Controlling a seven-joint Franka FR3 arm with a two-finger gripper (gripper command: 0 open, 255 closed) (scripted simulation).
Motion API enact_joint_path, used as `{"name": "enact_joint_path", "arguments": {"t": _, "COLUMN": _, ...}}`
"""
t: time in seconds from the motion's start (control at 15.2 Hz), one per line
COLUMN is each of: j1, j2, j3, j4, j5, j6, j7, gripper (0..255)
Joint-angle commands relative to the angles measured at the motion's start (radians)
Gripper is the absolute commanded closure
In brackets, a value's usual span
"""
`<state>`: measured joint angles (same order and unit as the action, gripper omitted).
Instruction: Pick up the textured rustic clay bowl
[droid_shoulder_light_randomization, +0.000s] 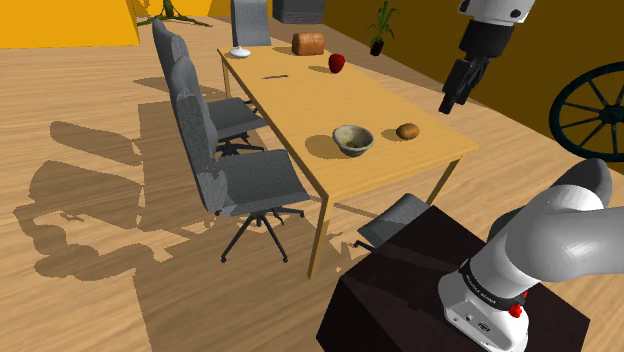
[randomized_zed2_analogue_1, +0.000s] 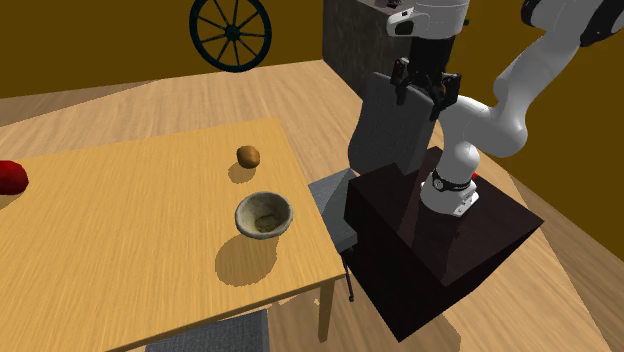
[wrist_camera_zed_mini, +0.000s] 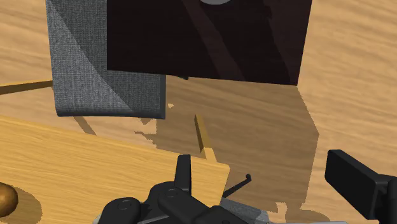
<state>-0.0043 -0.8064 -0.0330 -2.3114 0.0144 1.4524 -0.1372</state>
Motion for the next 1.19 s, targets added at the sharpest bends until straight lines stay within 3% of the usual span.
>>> {"name": "enact_joint_path", "arguments": {"t": 0.0, "j1": 0.000, "j2": 0.000, "j3": 0.000, "j4": 0.000, "j5": 0.000, "j6": 0.000, "j7": 0.000, "gripper": 0}}
{"name": "enact_joint_path", "arguments": {"t": 0.59, "j1": -0.016, "j2": 0.273, "j3": -0.150, "j4": 0.038, "j5": 0.002, "j6": 0.208, "j7": -0.140, "gripper": 0}}
{"name": "enact_joint_path", "arguments": {"t": 1.12, "j1": -0.017, "j2": 0.573, "j3": -0.267, "j4": 0.164, "j5": 0.082, "j6": 0.335, "j7": -0.289, "gripper": 0}}
